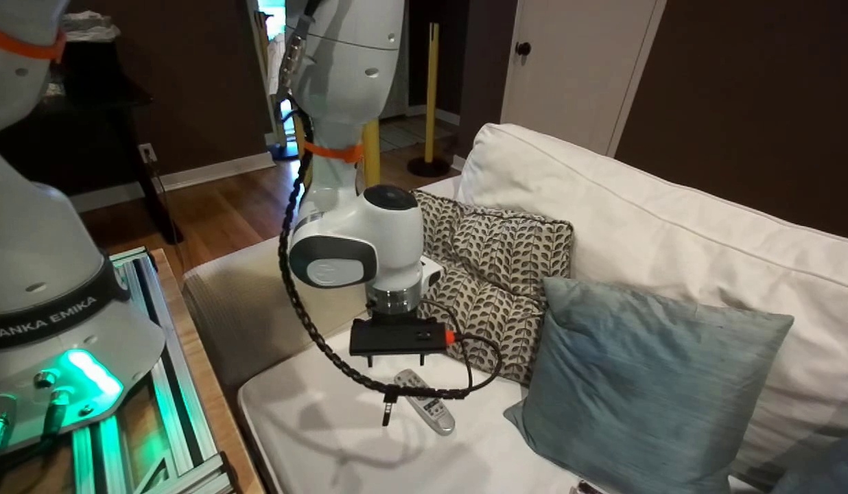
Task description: Flip the remote control over
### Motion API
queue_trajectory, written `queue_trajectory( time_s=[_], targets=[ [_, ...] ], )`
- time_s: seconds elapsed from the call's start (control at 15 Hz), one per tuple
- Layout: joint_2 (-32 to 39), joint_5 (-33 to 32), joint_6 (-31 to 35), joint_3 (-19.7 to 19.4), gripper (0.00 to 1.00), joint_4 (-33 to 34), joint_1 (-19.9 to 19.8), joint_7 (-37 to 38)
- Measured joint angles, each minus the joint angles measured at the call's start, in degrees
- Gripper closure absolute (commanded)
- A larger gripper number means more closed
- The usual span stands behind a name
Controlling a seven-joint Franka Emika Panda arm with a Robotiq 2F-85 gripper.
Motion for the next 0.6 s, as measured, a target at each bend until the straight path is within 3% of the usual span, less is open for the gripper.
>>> queue_trajectory(
  time_s=[0.33, 0.6],
  targets=[
    [-3.15, -1.12, -2.54, -10.28, 0.0, -3.42, 14.13, 19.52],
    [-5.55, -5.87, -7.75, -17.04, 0.0, -4.49, 21.59, 30.14]
  ],
)
